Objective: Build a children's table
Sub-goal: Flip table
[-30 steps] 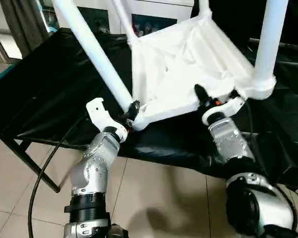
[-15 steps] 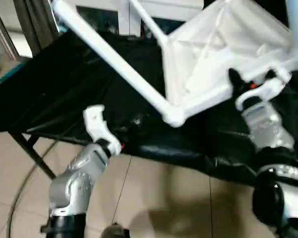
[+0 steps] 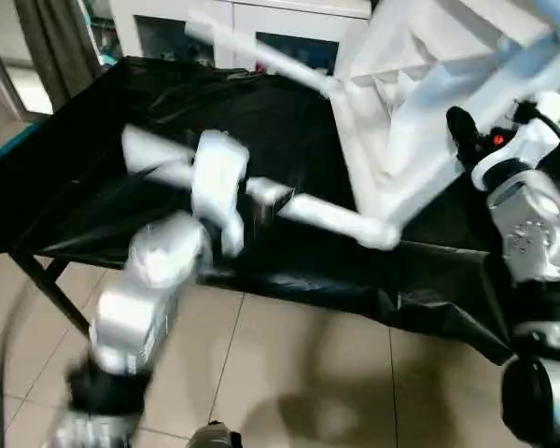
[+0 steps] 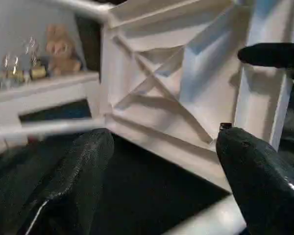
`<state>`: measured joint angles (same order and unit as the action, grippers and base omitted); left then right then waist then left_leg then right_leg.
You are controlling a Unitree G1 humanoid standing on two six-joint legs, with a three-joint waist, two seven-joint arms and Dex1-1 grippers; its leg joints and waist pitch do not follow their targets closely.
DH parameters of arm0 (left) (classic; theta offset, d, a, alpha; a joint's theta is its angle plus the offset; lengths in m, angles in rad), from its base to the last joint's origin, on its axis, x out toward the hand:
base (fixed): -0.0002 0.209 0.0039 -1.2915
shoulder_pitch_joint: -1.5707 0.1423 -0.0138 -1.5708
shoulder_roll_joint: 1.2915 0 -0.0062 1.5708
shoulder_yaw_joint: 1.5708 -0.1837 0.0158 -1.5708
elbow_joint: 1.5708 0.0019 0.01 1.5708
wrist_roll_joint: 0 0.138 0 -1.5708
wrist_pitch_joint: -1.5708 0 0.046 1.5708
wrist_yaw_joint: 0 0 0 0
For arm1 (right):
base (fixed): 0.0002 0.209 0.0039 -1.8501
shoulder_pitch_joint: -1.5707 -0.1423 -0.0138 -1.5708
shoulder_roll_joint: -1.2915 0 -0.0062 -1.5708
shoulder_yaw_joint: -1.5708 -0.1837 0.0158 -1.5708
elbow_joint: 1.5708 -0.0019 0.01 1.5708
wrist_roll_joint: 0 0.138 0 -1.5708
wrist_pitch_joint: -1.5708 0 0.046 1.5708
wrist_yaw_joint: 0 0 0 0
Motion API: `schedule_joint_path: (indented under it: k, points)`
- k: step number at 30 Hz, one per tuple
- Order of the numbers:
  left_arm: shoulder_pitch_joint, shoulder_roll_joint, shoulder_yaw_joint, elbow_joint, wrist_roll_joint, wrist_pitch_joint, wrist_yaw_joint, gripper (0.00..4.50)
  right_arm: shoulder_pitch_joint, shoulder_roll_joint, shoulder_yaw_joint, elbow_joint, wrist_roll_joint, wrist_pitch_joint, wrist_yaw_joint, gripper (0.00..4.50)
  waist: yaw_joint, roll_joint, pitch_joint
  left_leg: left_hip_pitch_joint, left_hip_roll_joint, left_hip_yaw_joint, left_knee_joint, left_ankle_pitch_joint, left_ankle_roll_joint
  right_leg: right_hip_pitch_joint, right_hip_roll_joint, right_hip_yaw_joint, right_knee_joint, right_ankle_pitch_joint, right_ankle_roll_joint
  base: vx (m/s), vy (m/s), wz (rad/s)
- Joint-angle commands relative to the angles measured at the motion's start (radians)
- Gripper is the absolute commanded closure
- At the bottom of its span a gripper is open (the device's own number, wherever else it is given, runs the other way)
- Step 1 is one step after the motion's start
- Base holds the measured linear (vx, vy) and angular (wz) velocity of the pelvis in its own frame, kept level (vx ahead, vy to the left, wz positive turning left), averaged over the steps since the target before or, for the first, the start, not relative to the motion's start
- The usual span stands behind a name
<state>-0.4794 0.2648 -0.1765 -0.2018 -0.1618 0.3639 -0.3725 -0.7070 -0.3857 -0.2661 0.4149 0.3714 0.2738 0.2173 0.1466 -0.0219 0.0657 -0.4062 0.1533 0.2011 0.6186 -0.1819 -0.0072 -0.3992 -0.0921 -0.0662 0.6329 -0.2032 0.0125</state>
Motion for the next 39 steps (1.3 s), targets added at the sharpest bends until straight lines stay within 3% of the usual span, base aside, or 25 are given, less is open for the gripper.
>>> schedule_joint_path:
  k: [1,6,9,13,20,21,25,28,34,39]
  points:
    - [-0.055,0.022,-0.048,0.032,0.072,-0.068,-0.037,0.65,0.003,-0.047,-0.005,-0.063,-0.051,0.028,-0.047,2.5,-0.004,0.003,-0.083,0.041,0.07,-0.034,-0.073,-0.103,-0.024,0.041,-0.06,0.048,-0.06,0.003,-0.192,0.0,0.0,0.0]
    - [-0.101,0.046,-0.091,0.06,0.145,-0.126,-0.06,0.65,0.001,-0.066,0.018,-0.091,-0.086,0.049,-0.062,2.53,-0.003,0.001,-0.084,0.039,0.071,-0.034,-0.073,-0.092,-0.031,0.043,-0.062,0.047,-0.053,0.023,-0.205,0.0,0.0,0.0]
    - [-0.139,0.046,-0.117,0.083,0.173,-0.165,-0.065,0.65,-0.006,-0.084,0.067,-0.125,-0.149,0.068,-0.073,2.54,-0.004,-0.003,-0.083,0.037,0.072,-0.035,-0.073,-0.087,-0.035,0.045,-0.063,0.047,-0.053,0.024,-0.21,0.0,0.0,0.0]
    - [-0.158,0.051,-0.124,0.106,0.194,-0.197,-0.067,0.65,-0.001,-0.089,0.091,-0.165,-0.168,0.1,-0.077,2.55,-0.007,-0.007,-0.084,0.036,0.07,-0.032,-0.07,-0.074,-0.02,0.046,-0.065,0.049,-0.051,0.04,-0.217,0.0,0.0,0.0]
    - [-0.225,0.106,-0.158,0.124,0.26,-0.3,-0.144,0.65,0.061,-0.071,0.146,-0.229,-0.199,0.136,-0.059,2.55,-0.009,-0.003,-0.084,0.038,0.072,-0.034,-0.071,-0.067,-0.006,0.044,-0.064,0.049,-0.052,0.024,-0.209,0.0,0.0,0.0]
    - [-0.233,0.116,-0.17,0.126,0.274,-0.32,-0.156,0.65,0.07,-0.07,0.157,-0.229,-0.205,0.132,-0.051,2.2,-0.009,-0.003,-0.083,0.039,0.073,-0.035,-0.071,-0.072,-0.009,0.043,-0.064,0.049,-0.052,0.018,-0.208,0.0,0.0,0.0]
    - [-0.25,0.116,-0.195,0.126,0.311,-0.379,-0.148,0.65,0.092,-0.058,0.169,-0.241,-0.213,0.143,-0.055,1.78,-0.013,-0.003,-0.079,0.039,0.075,-0.035,-0.077,-0.125,-0.042,0.043,-0.068,0.051,-0.057,-0.037,-0.201,0.0,0.0,0.0]
    - [-0.265,0.121,-0.211,0.116,0.359,-0.412,-0.138,0.65,0.103,-0.051,0.175,-0.235,-0.233,0.142,-0.076,1.68,-0.015,-0.005,-0.077,0.038,0.074,-0.035,-0.078,-0.136,-0.048,0.043,-0.068,0.052,-0.059,-0.05,-0.196,0.0,0.0,0.0]
    - [-0.344,0.103,-0.129,0.129,0.449,-0.483,0.018,0.65,0.132,-0.046,0.185,-0.243,-0.245,0.13,-0.069,1.59,-0.018,-0.006,-0.075,0.037,0.075,-0.038,-0.079,-0.167,-0.051,0.042,-0.067,0.053,-0.061,-0.071,-0.192,0.0,0.0,0.0]
    - [-0.404,0.138,-0.081,0.186,0.518,-0.471,0.096,0.65,0.152,-0.035,0.187,-0.238,-0.257,0.125,-0.072,1.59,-0.019,-0.008,-0.074,0.037,0.072,-0.039,-0.078,-0.168,-0.048,0.041,-0.069,0.052,-0.063,-0.099,-0.182,0.0,0.0,0.0]
